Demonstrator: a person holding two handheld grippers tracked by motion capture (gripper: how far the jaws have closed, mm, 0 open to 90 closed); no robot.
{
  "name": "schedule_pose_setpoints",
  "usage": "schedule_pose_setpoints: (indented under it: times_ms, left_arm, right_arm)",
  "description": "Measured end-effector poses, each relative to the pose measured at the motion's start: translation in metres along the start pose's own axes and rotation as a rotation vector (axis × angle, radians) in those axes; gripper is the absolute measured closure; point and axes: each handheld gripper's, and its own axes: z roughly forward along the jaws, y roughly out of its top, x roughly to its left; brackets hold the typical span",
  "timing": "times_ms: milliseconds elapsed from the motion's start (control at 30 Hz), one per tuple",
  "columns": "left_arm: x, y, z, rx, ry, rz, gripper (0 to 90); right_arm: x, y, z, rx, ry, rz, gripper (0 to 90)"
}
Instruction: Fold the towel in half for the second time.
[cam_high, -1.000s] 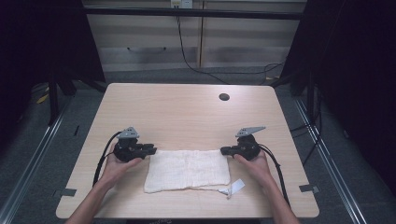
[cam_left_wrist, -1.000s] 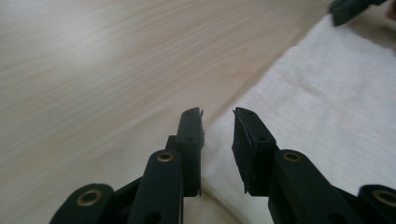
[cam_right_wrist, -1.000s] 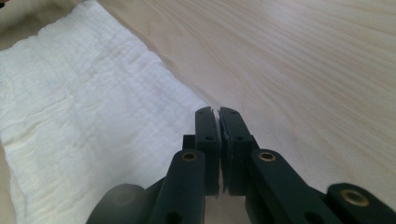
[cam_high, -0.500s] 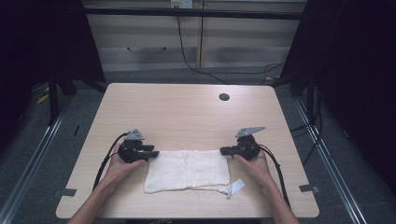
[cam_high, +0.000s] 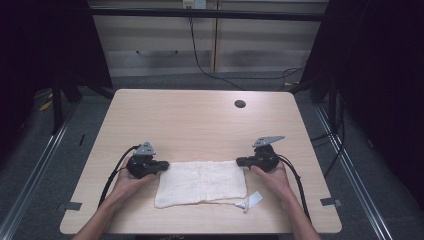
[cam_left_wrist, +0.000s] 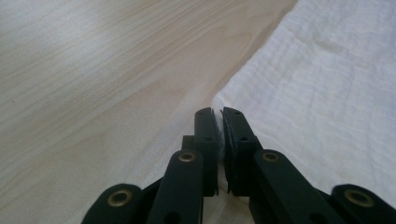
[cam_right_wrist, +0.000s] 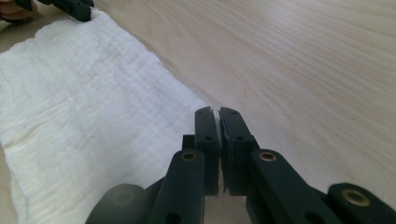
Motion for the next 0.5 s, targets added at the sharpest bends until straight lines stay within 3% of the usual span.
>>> schedule_pose_setpoints:
  times_ms: [300, 500]
  left_arm:
    - [0.004, 0.004, -0.006, -0.045, -0.005, -0.044, 85.6]
    - [0.003, 0.006, -0.011, -0.078, -0.02, -0.04, 85.6]
  right_arm:
    - [0.001, 0.001, 0.001, -0.006, -0.002, -0.006, 86.8]
    - [0.002, 0.004, -0.005, -0.038, -0.004, -0.014, 86.7]
